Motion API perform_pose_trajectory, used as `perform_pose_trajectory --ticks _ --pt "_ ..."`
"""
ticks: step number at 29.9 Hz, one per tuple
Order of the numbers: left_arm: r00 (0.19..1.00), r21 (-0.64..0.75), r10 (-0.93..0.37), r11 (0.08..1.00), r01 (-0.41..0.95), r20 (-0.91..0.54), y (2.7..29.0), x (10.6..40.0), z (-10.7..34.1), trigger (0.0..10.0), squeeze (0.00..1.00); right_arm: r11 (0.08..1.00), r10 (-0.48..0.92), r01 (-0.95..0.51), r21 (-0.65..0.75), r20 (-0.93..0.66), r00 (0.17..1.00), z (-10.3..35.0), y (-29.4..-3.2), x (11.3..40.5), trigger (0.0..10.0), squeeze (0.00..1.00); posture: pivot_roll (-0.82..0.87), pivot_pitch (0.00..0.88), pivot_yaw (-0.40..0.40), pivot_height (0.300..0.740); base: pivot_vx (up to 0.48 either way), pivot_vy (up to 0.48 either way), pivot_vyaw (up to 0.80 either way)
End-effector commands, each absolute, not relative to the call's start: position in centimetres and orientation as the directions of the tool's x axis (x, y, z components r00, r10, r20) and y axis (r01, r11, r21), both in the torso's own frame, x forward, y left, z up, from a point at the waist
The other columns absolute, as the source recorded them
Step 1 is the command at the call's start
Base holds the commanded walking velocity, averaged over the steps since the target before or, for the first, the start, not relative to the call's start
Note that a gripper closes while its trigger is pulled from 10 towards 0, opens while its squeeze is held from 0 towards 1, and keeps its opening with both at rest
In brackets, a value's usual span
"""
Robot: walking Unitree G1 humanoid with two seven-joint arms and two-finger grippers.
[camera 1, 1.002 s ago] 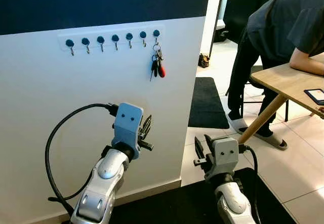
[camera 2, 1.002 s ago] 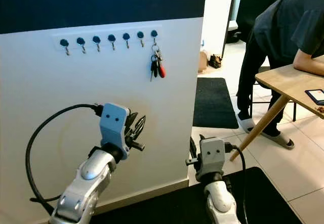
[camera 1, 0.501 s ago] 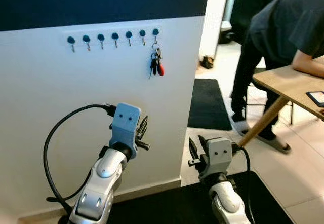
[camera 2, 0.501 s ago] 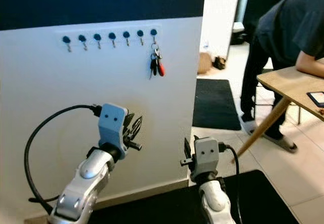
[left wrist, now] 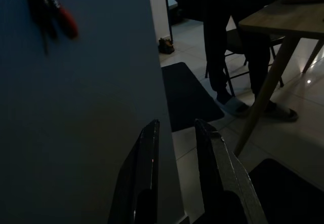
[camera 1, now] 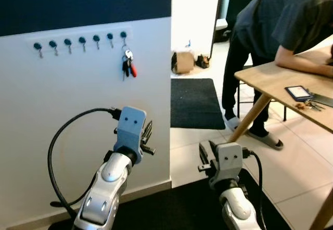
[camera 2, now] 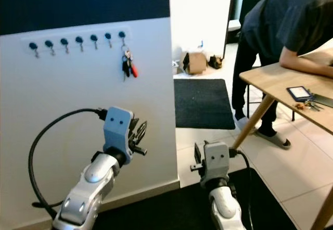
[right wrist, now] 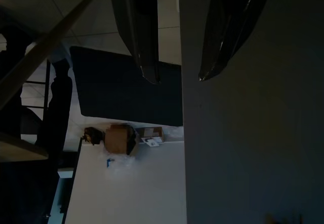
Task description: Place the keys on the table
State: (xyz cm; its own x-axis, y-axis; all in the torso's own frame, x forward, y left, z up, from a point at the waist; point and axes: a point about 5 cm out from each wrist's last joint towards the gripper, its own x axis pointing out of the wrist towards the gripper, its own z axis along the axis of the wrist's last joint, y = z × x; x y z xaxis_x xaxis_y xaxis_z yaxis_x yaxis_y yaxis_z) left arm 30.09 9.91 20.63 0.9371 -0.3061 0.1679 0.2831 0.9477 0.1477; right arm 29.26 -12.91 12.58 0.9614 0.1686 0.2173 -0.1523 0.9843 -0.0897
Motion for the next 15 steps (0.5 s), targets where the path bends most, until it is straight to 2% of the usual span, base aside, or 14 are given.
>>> perform_pose_trajectory --ticks 1,11,15 --pt "0.945 0.172 -0.296 0.947 0.271 0.142 10.05 30.3 20.23 10.0 0.0 0.985 0.166 -0.153 -0.076 0.204 0.965 12.14 -12.67 29.09 10.0 0.0 0.1 0.086 0.07 0.74 0.0 0.0 0.0" --pt "0.949 0.178 -0.285 0.949 0.259 0.134 10.12 30.46 20.19 10.0 0.0 0.986 0.164 -0.152 -0.072 0.203 0.965 12.09 -12.58 29.12 10.0 0.0 0.1 0.09 0.072 0.74 0.0 0.0 0.0" --pt "0.949 0.168 -0.283 0.951 0.259 0.139 10.15 30.43 20.25 10.0 0.0 0.986 0.165 -0.154 -0.07 0.201 0.966 12.03 -12.51 29.08 10.0 0.0 0.1 0.091 0.072 0.74 0.0 0.427 0.0"
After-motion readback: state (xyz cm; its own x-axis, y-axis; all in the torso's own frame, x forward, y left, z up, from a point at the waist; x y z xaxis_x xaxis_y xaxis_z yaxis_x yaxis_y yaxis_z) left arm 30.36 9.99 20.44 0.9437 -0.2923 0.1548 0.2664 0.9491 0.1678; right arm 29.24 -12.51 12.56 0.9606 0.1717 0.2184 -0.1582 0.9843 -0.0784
